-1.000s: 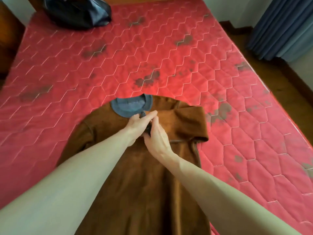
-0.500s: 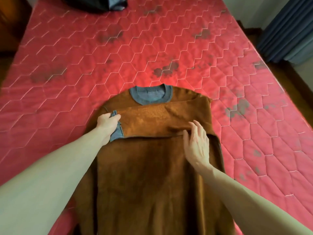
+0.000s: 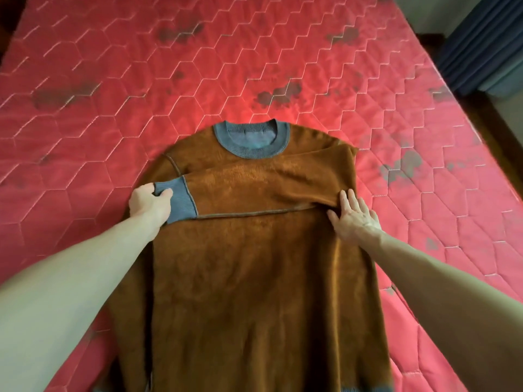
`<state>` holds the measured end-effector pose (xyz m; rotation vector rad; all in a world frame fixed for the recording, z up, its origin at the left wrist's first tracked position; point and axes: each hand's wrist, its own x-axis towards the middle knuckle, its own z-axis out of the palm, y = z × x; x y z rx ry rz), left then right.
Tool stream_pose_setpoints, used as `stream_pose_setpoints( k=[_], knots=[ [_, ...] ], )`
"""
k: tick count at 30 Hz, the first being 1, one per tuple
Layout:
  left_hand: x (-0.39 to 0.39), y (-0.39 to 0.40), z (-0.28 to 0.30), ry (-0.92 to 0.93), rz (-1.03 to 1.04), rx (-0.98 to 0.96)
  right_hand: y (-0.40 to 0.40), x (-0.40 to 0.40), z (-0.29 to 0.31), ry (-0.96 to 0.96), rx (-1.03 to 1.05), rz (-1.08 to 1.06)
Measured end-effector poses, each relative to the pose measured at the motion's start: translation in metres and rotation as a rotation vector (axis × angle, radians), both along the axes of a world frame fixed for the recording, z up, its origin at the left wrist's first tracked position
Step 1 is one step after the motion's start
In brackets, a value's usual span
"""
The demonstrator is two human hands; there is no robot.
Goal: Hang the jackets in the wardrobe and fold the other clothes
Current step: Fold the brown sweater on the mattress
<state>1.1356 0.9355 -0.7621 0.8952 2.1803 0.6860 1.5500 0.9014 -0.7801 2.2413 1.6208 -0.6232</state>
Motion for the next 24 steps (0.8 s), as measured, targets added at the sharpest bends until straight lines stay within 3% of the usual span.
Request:
stream_pose_setpoints(
  k=[3,6,10,14,18,21,24],
  knots=[
    [-0.006,-0.003,-0.005,0.054,0.068,0.049,-0.008,-0.005,-0.002,-0.008,0.149,-0.006],
    [-0.01,-0.004,-0.004,0.06,0.145,0.011,-0.014,-0.006,-0.005,-0.011,0.171,0.041],
    [-0.011,-0.009,-0.008,-0.1,0.04,-0.131,-0.011,-0.008,-0.005,-0.047,0.187,0.048],
    [-0.009,-0.02,0.0,-0.028,-0.031,-0.118,-0.012,-0.033,-0.004,0.028,0.387,0.069],
    [-0.017,-0.036,-0.003,0.052,0.027,-0.198,-0.016,-0.086,-0.002,0.184,0.393,0.235],
    [-0.027,-0.053,-0.007,0.27,-0.061,-0.273,-0.016,-0.135,-0.001,0.22,0.258,0.497],
    [-0.042,-0.065,-0.018,0.313,-0.015,-0.346,-0.012,-0.185,-0.001,0.234,0.198,0.724]
  ],
)
